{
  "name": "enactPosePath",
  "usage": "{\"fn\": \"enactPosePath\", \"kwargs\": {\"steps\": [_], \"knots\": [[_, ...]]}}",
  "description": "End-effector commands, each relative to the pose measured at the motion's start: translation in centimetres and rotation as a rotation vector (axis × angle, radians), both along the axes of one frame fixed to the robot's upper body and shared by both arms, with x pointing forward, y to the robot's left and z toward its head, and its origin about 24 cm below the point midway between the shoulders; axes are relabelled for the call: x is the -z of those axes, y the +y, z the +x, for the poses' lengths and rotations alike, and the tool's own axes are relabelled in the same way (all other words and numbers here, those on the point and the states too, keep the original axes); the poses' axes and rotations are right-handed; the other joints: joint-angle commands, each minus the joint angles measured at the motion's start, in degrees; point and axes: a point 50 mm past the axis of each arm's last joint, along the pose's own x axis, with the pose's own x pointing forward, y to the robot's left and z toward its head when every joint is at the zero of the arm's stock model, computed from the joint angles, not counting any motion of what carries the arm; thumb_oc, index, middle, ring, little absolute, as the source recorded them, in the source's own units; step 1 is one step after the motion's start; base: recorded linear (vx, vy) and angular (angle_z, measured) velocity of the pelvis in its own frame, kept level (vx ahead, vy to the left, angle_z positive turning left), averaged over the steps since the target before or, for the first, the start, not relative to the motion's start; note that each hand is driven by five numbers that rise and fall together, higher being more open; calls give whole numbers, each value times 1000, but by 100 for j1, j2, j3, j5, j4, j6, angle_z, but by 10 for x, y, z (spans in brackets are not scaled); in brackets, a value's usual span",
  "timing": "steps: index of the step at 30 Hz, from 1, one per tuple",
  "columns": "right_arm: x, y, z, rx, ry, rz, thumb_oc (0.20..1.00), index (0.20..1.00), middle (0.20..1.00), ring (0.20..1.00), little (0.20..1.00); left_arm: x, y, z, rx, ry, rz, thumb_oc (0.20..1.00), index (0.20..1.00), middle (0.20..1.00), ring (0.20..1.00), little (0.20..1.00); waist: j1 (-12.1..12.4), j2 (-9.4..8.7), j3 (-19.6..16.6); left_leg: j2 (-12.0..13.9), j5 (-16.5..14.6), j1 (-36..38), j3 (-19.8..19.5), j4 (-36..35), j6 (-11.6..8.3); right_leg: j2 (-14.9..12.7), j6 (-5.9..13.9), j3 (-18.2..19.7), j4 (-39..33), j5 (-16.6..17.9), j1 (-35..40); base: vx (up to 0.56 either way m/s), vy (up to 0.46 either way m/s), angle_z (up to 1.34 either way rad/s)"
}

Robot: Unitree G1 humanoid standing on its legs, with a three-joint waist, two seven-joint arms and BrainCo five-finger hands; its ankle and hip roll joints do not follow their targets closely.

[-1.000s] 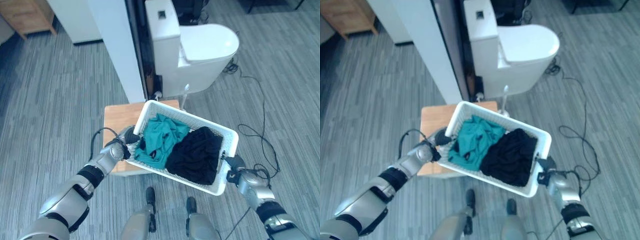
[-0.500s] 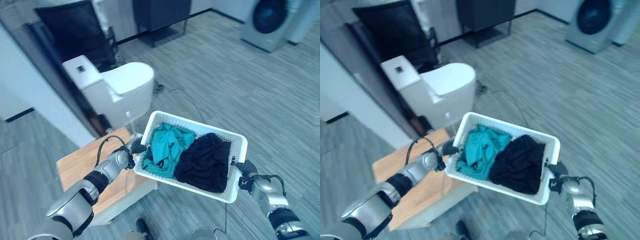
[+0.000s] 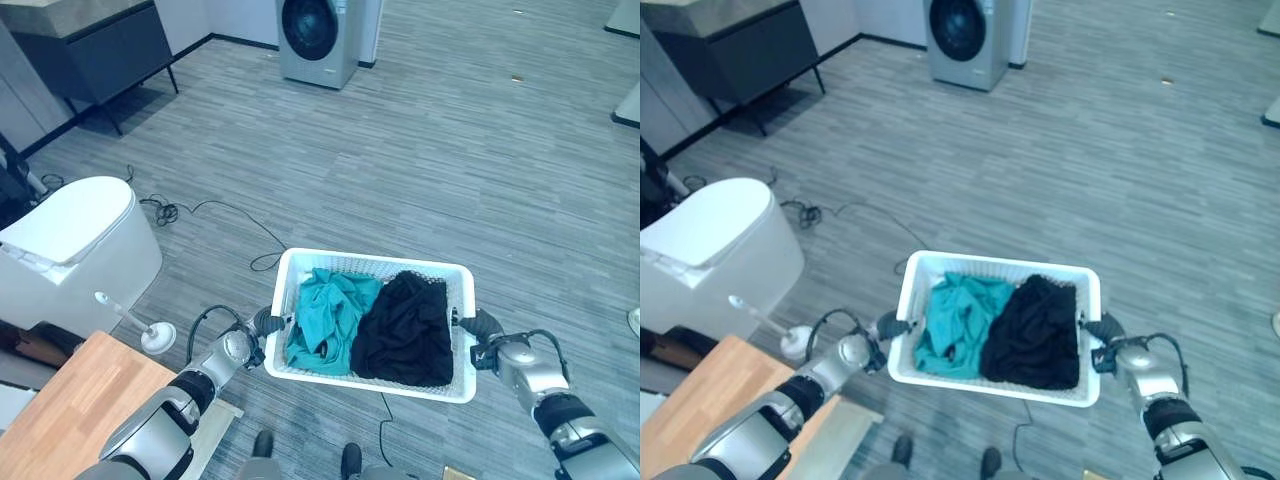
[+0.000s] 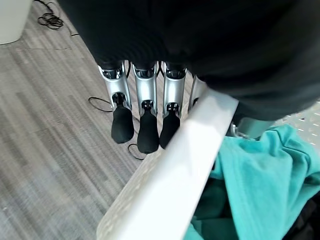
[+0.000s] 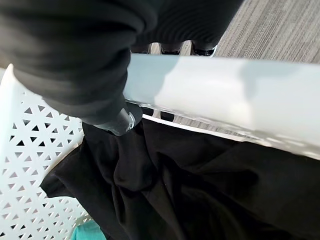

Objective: Grab the laundry basket,head to the washer,open it,put in the laundry and shut it.

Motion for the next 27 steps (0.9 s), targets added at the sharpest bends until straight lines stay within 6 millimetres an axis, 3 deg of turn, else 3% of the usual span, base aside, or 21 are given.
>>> {"fn": "enactPosePath", "kwargs": {"steps": [1, 9, 15, 18, 20, 22, 23, 25, 26, 27], "knots": [[-62, 19, 43, -102, -287, 117, 200, 200, 200, 200, 200, -33, 9, 30, -48, -113, 22, 200, 200, 200, 200, 200, 159, -149, -6, 18, -317, -73, 264, 79, 54, -438, 571, 241, -106, -235, 202, 62, -108, -1], [-54, 23, 35, -129, -268, 152, 200, 200, 200, 200, 200, -37, 4, 34, -40, -125, 21, 200, 200, 200, 200, 200, 126, -74, -14, 108, -102, 167, 251, -188, -17, -291, 465, 189, -139, -349, 382, 40, -83, 1], [-60, 14, 30, -114, -297, 162, 200, 200, 200, 200, 200, -48, 2, 42, -43, -152, 12, 200, 200, 200, 200, 200, 29, -203, 85, 344, -63, -80, 165, 211, -58, -63, 296, 195, -111, -449, 487, 65, -170, 19], [-61, 7, 23, -98, -306, 151, 200, 200, 200, 200, 200, -62, -3, 48, -29, -201, -8, 200, 200, 200, 200, 200, 89, -334, 325, 290, 445, -812, 81, 1732, -3, 46, 154, 166, -48, -445, 628, 56, -226, 33], [-61, 7, 23, -103, -304, 145, 200, 200, 200, 200, 200, -65, -4, 49, -29, -211, -9, 200, 200, 200, 200, 200, 82, -342, 363, 223, 378, -1047, 166, 2156, 42, 66, 132, 110, -27, -464, 627, 51, -122, 25], [-61, 9, 24, -99, -305, 145, 200, 200, 200, 200, 200, -70, -5, 51, -34, -233, -31, 200, 200, 200, 200, 200, 102, -396, 388, 254, 155, -1280, 682, 2397, 95, 67, 138, 22, -37, -517, 678, 182, -86, 21], [-63, 17, 31, -117, -316, 151, 200, 200, 200, 200, 200, -72, 2, 52, -54, -237, -34, 200, 200, 200, 200, 200, 304, -393, 390, -182, -182, -1507, 583, 2004, 157, 95, 202, 118, -50, -621, 784, 215, -19, 15], [-65, 24, 35, -137, -324, 164, 200, 200, 200, 200, 200, -73, 7, 51, -62, -241, -37, 200, 200, 200, 200, 200, 428, -370, 373, -336, -146, -1497, 425, 1546, 133, 140, 234, 195, -37, -696, 842, 379, 46, -29], [-66, 39, 39, -177, -334, 197, 200, 200, 200, 200, 200, -79, 12, 48, -62, -256, -81, 200, 200, 200, 200, 200, 580, -365, 325, -295, -18, -1551, 318, 455, 97, 165, 284, 302, 15, -910, 1036, 642, 67, -77], [-66, 48, 40, -197, -342, 223, 200, 200, 200, 200, 200, -81, 12, 46, -57, -261, -123, 200, 200, 200, 200, 200, 661, -367, 295, -208, 11, -1670, 345, 183, 81, 181, 303, 346, 69, -998, 1143, 684, 59, -91]]}}
